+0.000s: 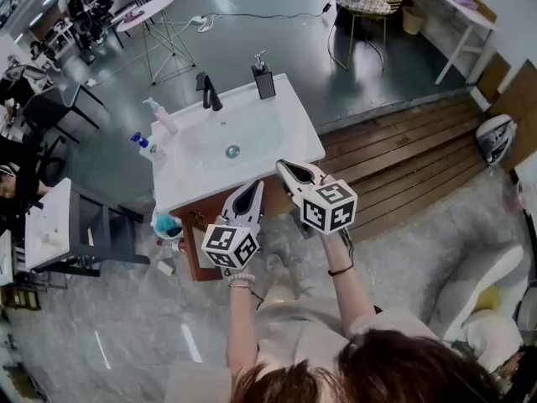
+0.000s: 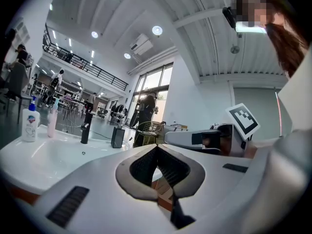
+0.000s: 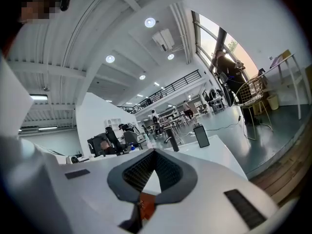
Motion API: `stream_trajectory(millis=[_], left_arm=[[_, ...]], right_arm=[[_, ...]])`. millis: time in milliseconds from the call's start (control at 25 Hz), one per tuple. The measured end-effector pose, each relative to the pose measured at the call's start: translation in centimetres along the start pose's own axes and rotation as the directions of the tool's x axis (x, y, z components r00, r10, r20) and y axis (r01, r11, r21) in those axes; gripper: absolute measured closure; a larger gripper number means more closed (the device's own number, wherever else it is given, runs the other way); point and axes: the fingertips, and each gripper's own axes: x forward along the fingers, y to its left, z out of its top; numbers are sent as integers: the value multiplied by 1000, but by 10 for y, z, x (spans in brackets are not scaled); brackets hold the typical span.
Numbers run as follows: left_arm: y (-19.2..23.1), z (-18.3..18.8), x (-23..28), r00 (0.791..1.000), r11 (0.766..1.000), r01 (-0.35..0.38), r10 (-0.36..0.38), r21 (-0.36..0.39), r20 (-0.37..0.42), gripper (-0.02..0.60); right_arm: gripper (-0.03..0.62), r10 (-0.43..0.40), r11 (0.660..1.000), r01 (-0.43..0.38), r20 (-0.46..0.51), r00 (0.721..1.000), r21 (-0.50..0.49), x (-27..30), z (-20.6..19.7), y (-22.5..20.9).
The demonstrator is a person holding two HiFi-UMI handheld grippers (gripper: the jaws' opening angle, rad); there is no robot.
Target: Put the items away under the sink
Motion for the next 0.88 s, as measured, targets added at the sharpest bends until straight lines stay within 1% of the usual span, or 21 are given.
stream_trajectory(millis=[160, 280, 560, 680, 880], left_arm=[[24, 4, 17, 1000, 1000, 18, -18, 2, -22, 581], [39, 6, 28, 998, 999, 47, -48, -14, -34, 581], [76, 14, 49, 991, 993, 116, -117, -23, -62, 581], [90, 17, 57, 988, 990, 139, -140, -29, -63, 581], [112, 30, 68, 985, 986, 163, -164, -11, -53, 581]], right_arm=[[577, -14, 1000, 14, 2, 1000, 2, 25, 4, -10], [577, -29, 1000, 29, 2, 1000, 11, 43, 6, -18], [577, -62, 998, 62, -5, 998, 8, 87, 12, -29], [577, -81, 997, 81, -1, 997, -5, 103, 17, -33], [577, -103, 995, 103, 19, 995, -15, 125, 24, -37]])
